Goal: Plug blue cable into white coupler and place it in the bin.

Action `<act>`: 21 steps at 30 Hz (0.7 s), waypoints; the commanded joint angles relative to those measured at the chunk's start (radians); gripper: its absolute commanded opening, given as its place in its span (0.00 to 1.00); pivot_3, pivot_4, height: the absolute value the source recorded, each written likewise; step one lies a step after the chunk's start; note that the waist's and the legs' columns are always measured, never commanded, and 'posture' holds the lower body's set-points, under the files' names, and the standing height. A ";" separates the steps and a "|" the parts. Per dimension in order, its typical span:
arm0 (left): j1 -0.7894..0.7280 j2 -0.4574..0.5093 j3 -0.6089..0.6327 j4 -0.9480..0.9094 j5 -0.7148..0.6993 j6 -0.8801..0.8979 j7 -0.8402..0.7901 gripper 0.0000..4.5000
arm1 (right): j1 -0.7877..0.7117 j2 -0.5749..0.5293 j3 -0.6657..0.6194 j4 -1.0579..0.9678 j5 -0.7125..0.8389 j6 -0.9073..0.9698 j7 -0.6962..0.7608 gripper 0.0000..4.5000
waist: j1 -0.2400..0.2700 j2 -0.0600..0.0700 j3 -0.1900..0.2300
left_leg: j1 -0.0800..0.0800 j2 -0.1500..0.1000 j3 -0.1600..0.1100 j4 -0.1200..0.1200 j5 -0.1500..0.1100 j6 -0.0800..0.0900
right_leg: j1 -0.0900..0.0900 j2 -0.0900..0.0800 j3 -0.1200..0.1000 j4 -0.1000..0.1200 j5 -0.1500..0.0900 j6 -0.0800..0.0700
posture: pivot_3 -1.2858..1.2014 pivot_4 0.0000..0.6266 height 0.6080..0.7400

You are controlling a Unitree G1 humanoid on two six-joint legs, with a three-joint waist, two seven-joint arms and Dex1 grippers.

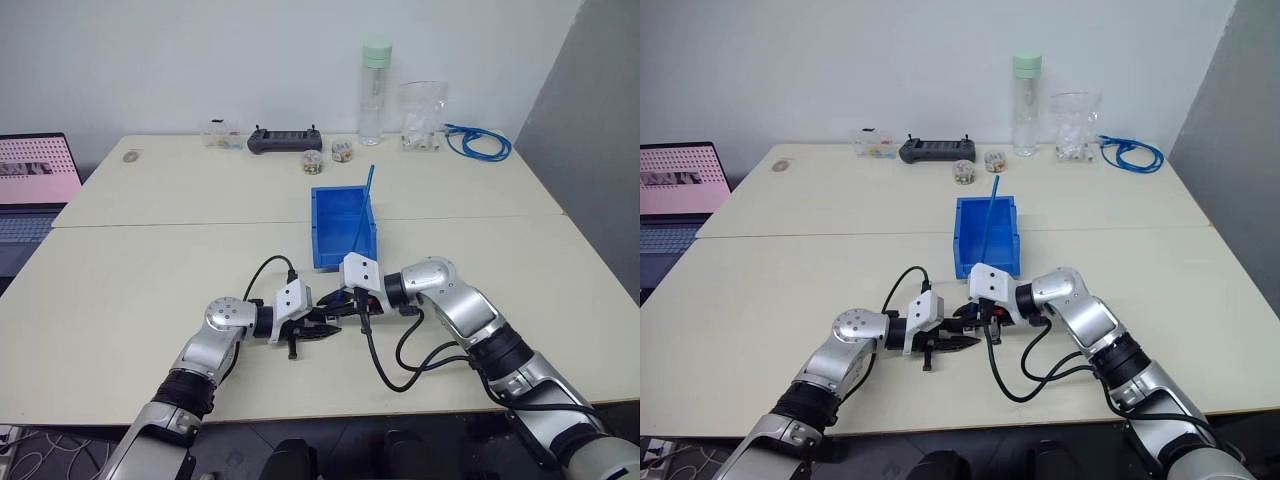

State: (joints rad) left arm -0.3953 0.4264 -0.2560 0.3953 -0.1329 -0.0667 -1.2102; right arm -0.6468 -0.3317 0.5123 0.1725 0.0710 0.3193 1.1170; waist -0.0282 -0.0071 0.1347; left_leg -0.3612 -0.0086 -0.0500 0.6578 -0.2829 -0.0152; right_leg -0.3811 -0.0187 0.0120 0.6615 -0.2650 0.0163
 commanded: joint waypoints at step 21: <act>0.114 0.033 0.057 -0.335 -0.096 0.189 0.040 0.75 | 0.119 -0.020 -0.200 -0.298 0.164 0.489 -0.089 0.03 | 0.000 0.001 0.007 | -0.004 0.001 -0.001 -0.002 -0.001 -0.001 | -0.004 0.000 0.000 -0.001 -0.001 -0.001 | 0.52 0.24 1.00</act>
State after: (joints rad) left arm -0.3136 0.4358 -0.2443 0.2092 -0.1645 0.0505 -1.1954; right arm -0.5509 -0.3277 0.3888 -0.0085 0.1415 0.5805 1.0571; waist -0.0279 -0.0064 0.1420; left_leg -0.3661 -0.0081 -0.0513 0.6555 -0.2844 -0.0163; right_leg -0.3860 -0.0190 0.0118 0.6604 -0.2663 0.0156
